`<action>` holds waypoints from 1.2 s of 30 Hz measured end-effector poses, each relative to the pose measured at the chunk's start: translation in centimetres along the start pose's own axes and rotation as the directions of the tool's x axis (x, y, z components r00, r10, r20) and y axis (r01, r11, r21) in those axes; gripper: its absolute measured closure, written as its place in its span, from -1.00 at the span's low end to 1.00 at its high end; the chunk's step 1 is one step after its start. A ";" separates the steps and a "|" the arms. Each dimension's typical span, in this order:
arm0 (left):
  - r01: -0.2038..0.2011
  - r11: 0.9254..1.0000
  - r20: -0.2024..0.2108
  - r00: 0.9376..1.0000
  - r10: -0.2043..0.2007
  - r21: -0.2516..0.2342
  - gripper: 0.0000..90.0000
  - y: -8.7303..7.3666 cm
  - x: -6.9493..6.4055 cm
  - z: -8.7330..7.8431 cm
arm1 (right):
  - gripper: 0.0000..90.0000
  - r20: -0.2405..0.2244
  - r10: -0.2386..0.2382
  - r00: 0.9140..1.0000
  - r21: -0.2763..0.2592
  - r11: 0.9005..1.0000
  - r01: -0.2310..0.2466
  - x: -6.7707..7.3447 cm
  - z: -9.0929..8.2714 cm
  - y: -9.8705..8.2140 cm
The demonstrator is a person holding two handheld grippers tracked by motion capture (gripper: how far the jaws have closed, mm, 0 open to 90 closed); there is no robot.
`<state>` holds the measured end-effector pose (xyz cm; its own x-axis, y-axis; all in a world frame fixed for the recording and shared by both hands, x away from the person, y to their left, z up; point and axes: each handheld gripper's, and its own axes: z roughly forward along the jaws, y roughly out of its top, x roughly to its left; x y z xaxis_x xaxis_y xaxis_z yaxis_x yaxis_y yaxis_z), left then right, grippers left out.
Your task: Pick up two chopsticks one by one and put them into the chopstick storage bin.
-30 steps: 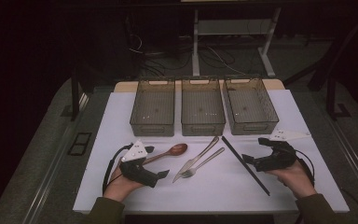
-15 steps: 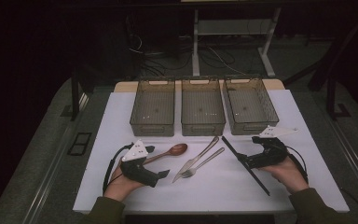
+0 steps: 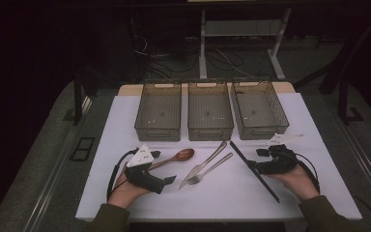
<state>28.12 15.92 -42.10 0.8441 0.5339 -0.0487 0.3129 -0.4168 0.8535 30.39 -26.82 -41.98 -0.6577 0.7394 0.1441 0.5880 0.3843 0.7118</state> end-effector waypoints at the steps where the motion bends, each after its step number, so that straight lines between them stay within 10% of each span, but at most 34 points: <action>1: -0.002 1.000 0.000 1.000 0.002 0.003 -1.00 0.0 0.0 0.0 | -0.16 0.000 0.000 1.000 0.000 1.000 0.000 0.0 0.0 0.0; 14: -0.008 1.000 0.000 1.000 0.008 0.010 -1.00 0.0 -0.1 0.1 | 0.55 0.017 -0.003 1.000 0.099 0.995 0.001 0.0 0.6 -0.7; 36: -0.007 1.000 -0.002 1.000 0.007 0.011 -1.00 0.0 -0.1 0.0 | 0.76 0.035 -0.020 0.999 0.162 0.987 0.015 0.0 1.2 -1.3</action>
<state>28.01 15.81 -42.12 0.8452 0.5328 -0.0417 0.3118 -0.4282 0.8482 30.22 -26.62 -43.71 -0.6529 0.7500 0.1057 0.6470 0.4797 0.5927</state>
